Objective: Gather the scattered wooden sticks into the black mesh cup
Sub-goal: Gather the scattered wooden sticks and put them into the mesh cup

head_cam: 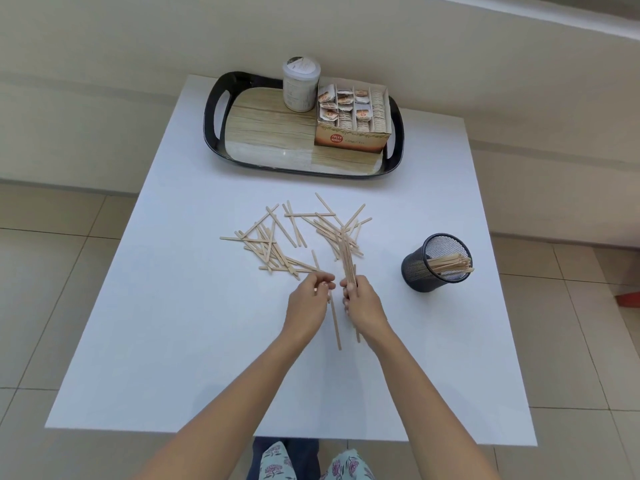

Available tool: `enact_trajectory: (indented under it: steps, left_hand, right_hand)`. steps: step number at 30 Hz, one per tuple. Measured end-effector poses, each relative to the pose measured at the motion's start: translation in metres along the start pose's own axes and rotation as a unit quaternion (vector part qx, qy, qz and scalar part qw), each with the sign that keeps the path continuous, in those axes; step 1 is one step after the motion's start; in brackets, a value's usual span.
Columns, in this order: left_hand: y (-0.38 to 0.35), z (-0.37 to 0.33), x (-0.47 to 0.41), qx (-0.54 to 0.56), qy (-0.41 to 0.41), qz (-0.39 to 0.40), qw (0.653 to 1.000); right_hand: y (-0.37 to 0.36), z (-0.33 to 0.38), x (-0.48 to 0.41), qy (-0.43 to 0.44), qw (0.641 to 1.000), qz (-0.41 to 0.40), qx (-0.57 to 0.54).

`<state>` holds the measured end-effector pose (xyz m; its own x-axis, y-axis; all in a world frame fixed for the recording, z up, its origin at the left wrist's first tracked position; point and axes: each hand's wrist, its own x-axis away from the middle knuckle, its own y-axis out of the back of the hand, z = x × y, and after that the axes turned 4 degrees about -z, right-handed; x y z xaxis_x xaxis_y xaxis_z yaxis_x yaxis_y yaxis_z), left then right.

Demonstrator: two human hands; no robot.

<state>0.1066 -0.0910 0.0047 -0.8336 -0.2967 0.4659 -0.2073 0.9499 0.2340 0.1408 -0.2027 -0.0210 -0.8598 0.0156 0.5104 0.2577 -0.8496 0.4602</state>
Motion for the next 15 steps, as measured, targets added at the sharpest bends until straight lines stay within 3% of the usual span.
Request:
enact_trajectory:
  steps: [5, 11, 15]
  left_hand:
    - [-0.005, -0.019, 0.0, 0.023, -0.039, 0.057, 0.997]
    - [-0.008, -0.032, 0.015, 0.053, -0.15, 0.033, 0.987]
    - [-0.013, -0.041, 0.021, 0.02, -0.173, 0.014, 0.985]
  right_hand:
    - [-0.01, 0.006, 0.018, 0.114, 0.99, -0.032, -0.07]
    - [-0.021, 0.023, 0.029, 0.219, 0.957, -0.071, -0.175]
    - [-0.024, 0.022, 0.03, 0.163, 0.953, -0.043, -0.251]
